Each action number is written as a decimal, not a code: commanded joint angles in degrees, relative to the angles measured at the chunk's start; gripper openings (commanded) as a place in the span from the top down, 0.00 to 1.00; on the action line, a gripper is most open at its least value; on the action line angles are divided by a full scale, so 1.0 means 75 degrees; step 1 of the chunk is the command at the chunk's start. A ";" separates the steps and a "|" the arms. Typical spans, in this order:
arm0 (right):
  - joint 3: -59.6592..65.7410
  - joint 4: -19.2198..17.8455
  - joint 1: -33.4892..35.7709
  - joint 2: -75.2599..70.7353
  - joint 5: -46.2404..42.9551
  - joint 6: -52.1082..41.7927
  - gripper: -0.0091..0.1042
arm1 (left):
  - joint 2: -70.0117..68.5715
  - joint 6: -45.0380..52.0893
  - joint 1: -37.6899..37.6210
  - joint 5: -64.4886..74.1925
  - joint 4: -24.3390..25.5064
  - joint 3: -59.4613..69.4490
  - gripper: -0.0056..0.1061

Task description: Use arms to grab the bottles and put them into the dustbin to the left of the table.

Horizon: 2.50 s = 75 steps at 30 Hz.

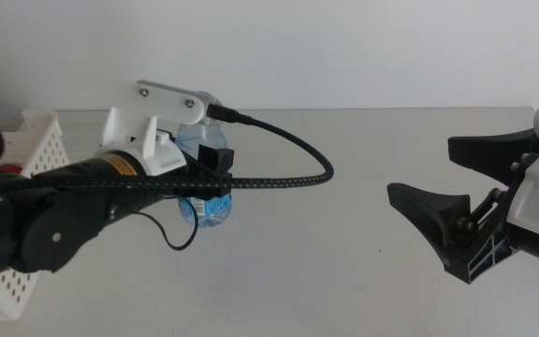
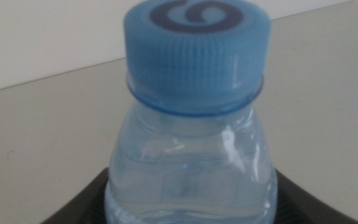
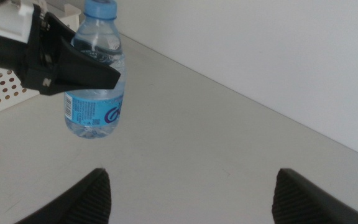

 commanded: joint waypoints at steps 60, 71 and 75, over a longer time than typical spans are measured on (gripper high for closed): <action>-0.0203 -0.0046 0.0021 -0.0076 -0.0544 -0.0068 0.33 | 0.1560 0.2515 0.5576 0.7857 0.0601 -0.4833 0.96; -0.0203 -0.0046 0.0021 -0.0076 -0.0537 -0.0068 0.33 | 0.1929 0.2491 0.5576 0.7728 0.0343 -0.4820 0.79; -0.0203 -0.0046 0.0021 -0.0076 -0.0537 -0.0068 0.33 | 0.1939 0.2491 0.5569 0.7764 0.0317 -0.4820 0.27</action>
